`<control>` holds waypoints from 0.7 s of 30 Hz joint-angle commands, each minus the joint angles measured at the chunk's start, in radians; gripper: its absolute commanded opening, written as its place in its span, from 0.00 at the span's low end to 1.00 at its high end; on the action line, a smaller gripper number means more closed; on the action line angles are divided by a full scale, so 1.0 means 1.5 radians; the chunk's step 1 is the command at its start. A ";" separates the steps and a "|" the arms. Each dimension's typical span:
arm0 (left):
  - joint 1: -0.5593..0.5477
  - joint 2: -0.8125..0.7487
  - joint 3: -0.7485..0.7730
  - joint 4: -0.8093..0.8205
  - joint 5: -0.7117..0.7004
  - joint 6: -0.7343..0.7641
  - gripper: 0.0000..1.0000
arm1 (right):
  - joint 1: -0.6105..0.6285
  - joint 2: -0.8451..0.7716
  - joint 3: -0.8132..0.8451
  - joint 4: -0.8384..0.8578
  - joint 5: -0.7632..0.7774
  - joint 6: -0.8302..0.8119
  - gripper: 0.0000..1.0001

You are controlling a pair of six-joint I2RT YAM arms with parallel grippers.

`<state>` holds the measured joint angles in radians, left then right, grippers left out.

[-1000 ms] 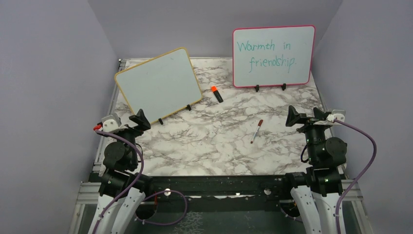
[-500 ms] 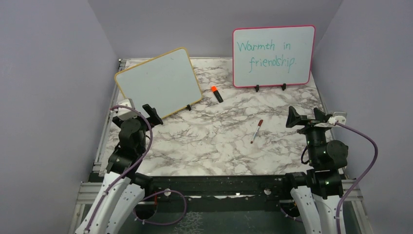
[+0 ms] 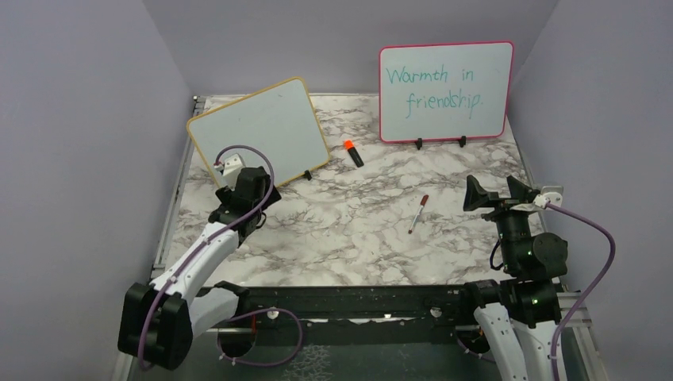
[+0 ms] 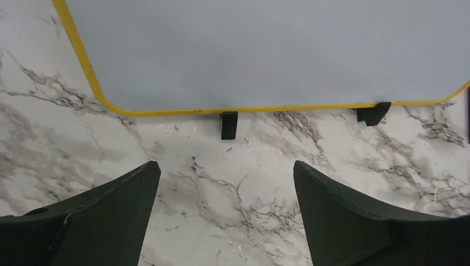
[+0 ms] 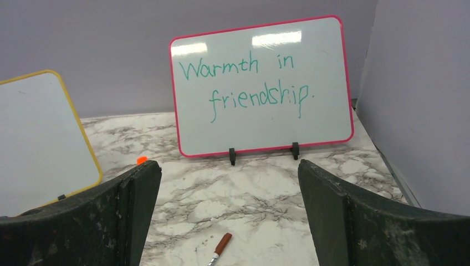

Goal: Write a sentence on the whiteboard
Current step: Move the whiteboard to the center of the board.

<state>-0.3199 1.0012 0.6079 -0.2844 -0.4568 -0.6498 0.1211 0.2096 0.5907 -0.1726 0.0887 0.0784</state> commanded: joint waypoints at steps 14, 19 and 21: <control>0.005 0.222 0.024 0.153 -0.078 -0.058 0.61 | 0.010 -0.013 -0.005 0.016 0.003 0.001 1.00; 0.010 0.268 0.037 0.171 -0.076 -0.059 0.56 | 0.010 -0.013 -0.004 0.015 0.003 0.000 1.00; 0.015 0.280 0.036 0.186 -0.073 -0.057 0.53 | 0.010 -0.013 -0.005 0.016 0.002 -0.001 1.00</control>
<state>-0.3126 1.3914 0.6319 -0.0788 -0.5362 -0.7353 0.1303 0.2016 0.5896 -0.1726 0.0887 0.0784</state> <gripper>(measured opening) 0.559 0.998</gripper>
